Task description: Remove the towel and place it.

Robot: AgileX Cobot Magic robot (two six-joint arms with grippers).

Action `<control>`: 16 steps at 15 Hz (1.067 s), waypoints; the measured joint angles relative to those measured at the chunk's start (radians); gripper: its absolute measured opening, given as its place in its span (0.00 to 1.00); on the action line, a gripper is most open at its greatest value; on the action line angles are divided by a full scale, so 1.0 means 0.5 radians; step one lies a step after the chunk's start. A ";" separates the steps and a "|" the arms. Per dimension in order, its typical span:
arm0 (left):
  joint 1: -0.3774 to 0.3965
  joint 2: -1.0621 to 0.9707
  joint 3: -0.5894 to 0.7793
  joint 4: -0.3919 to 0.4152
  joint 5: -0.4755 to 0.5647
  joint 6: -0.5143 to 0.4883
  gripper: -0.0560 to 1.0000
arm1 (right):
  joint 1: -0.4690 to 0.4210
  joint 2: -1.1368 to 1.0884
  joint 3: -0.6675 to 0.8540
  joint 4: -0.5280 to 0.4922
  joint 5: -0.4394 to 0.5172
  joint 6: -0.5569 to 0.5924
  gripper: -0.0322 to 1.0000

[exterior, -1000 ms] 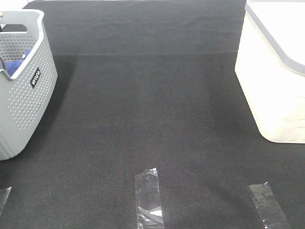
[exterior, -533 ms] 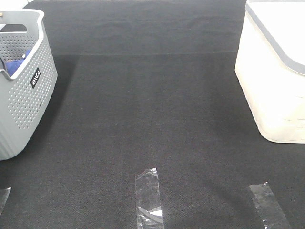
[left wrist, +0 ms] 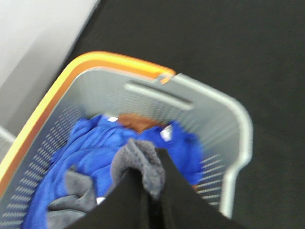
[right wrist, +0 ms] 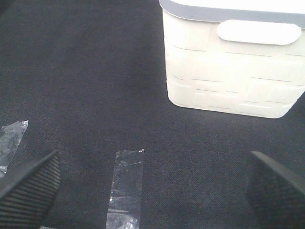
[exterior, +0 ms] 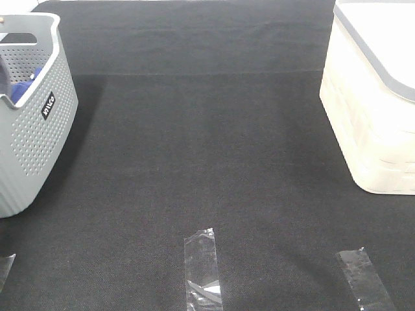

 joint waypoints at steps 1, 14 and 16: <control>0.000 -0.056 0.000 -0.066 -0.034 0.032 0.05 | 0.000 0.000 0.000 0.000 0.000 0.000 0.97; -0.096 -0.392 0.000 -1.602 -0.444 0.888 0.05 | 0.000 0.412 -0.112 0.234 -0.016 -0.144 0.73; -0.254 -0.392 0.000 -1.634 -0.530 0.988 0.05 | 0.000 0.604 -0.168 0.424 -0.042 -0.336 0.72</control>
